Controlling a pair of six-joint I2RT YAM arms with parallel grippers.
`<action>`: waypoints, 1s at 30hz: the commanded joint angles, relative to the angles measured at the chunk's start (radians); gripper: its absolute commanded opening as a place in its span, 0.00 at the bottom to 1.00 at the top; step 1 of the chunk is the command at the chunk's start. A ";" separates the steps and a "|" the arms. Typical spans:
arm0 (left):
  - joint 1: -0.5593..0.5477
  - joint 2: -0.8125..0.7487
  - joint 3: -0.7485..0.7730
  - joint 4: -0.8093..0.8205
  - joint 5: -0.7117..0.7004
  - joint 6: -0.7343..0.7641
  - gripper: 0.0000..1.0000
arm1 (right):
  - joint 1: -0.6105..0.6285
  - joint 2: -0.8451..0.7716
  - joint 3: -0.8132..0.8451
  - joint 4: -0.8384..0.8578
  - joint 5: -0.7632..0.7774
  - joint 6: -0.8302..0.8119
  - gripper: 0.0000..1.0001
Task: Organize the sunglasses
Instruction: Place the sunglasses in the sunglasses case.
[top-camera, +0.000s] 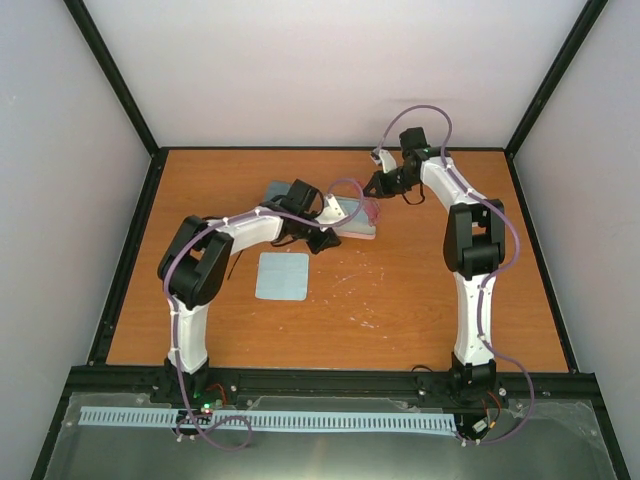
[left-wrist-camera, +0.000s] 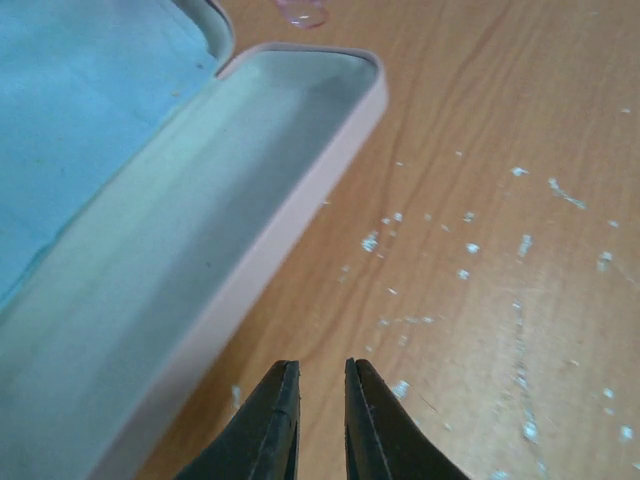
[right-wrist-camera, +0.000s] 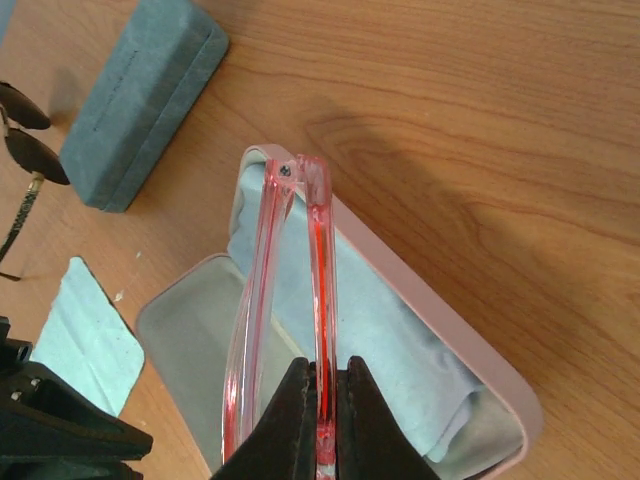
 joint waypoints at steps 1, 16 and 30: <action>-0.006 0.062 0.078 -0.027 -0.049 0.032 0.16 | 0.003 -0.031 0.014 0.008 0.049 -0.058 0.03; 0.000 0.148 0.160 -0.009 -0.162 0.055 0.16 | 0.003 0.018 0.084 -0.031 0.020 -0.140 0.03; 0.129 0.294 0.434 -0.045 -0.260 0.068 0.16 | 0.003 0.049 0.085 -0.060 -0.024 -0.114 0.03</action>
